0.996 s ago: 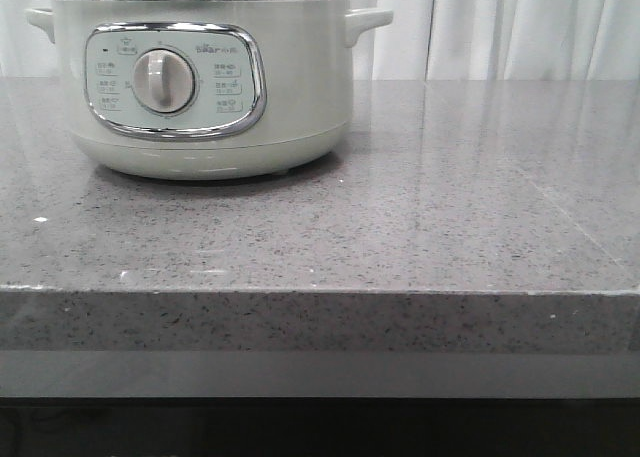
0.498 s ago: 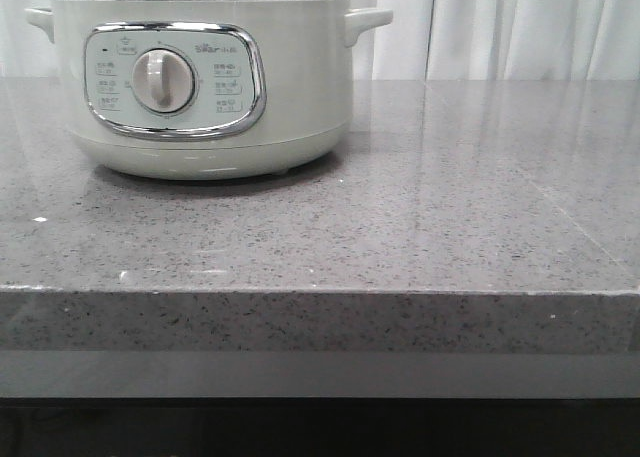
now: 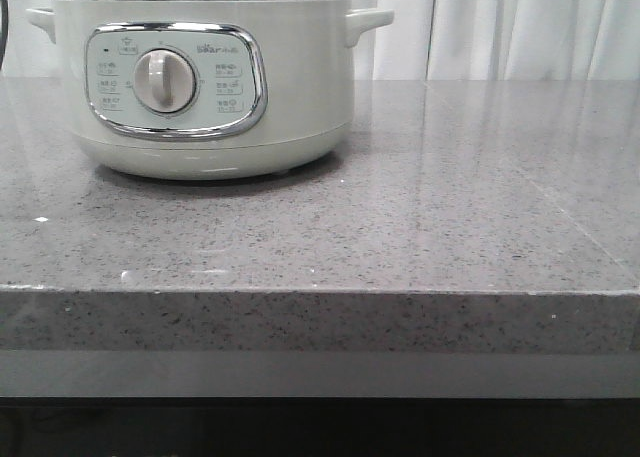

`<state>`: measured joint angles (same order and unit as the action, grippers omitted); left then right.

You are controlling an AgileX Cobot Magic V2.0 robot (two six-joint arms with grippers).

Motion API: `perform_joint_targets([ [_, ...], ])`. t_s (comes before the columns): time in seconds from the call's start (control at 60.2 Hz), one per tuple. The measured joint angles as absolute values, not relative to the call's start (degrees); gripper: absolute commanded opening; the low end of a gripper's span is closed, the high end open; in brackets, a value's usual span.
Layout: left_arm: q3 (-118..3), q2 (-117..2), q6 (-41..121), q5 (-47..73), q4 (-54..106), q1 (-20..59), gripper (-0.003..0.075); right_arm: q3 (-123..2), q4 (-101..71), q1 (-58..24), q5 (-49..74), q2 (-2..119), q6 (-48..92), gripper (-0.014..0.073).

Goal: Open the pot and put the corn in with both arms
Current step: 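Lower the held glass lid back onto the pot with the left gripper, then release the lid knob and raise the left gripper away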

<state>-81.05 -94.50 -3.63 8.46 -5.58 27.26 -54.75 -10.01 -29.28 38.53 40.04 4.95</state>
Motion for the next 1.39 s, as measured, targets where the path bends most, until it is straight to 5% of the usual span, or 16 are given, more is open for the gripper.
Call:
perform_joint_targets([
  [0.116, -81.05, -94.50, -3.63, 8.57, -5.49, 27.26, 0.0211, -54.75, -10.01, -29.28, 38.53, 40.04, 4.95, 0.0529],
  [0.481, -81.05, -94.50, -3.30, 8.78, -4.44, 27.26, 0.0445, -54.75, -10.01, -29.28, 38.53, 40.04, 5.00, 0.0529],
  [0.963, -81.41, -91.30, -3.30, 8.85, -4.22, 27.26, 0.0451, -54.75, -10.01, -29.28, 38.44, 40.04, 5.09, 0.0529],
  [1.394, -77.03, -64.92, -3.30, 32.96, -4.22, 27.26, 0.0449, -54.75, -10.01, -29.28, 38.44, 40.04, 5.09, 0.0529],
])
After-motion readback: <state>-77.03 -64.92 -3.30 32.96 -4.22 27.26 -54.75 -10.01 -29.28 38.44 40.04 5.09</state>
